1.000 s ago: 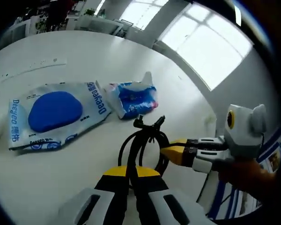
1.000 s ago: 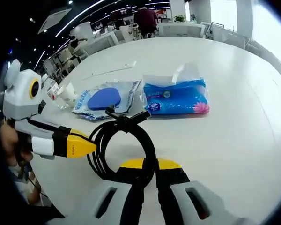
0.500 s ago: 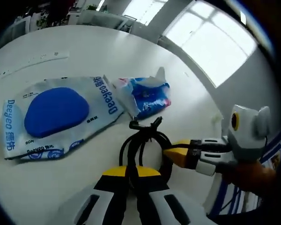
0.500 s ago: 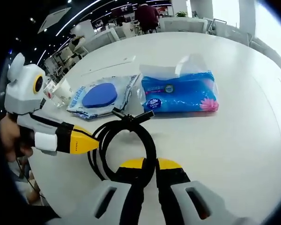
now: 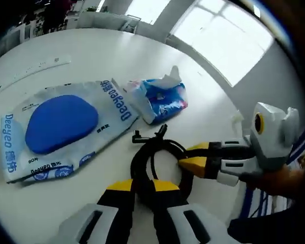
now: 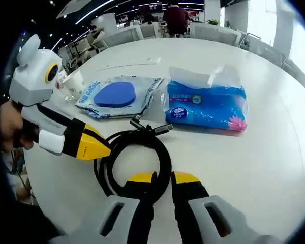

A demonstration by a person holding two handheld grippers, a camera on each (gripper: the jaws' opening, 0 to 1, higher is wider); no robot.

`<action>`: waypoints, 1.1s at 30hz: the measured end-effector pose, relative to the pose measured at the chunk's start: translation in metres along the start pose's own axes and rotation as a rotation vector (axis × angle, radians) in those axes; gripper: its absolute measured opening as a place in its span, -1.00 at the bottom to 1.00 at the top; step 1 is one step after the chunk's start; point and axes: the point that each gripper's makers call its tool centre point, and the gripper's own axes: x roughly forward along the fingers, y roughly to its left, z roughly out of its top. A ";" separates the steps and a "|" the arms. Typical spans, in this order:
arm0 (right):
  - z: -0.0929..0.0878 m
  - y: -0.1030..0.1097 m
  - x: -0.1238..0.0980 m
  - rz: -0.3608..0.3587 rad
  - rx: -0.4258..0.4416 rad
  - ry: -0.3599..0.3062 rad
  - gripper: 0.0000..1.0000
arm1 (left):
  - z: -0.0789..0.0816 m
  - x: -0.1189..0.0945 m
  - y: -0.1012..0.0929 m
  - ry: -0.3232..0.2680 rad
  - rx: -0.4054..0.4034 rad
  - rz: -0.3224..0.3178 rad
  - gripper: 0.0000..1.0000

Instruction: Arrange the tabletop items into an orderly group along one side of the table until the central work area is clear of visible clutter.

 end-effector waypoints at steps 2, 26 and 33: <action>0.001 0.000 -0.001 0.002 -0.014 -0.010 -0.79 | -0.001 -0.002 -0.001 0.002 0.004 -0.001 -0.65; 0.046 0.009 -0.052 0.068 -0.009 -0.253 0.09 | -0.021 -0.113 0.020 -0.273 0.098 0.035 0.19; 0.051 0.017 -0.067 0.075 -0.021 -0.260 0.25 | -0.035 -0.150 0.048 -0.313 0.062 0.100 0.41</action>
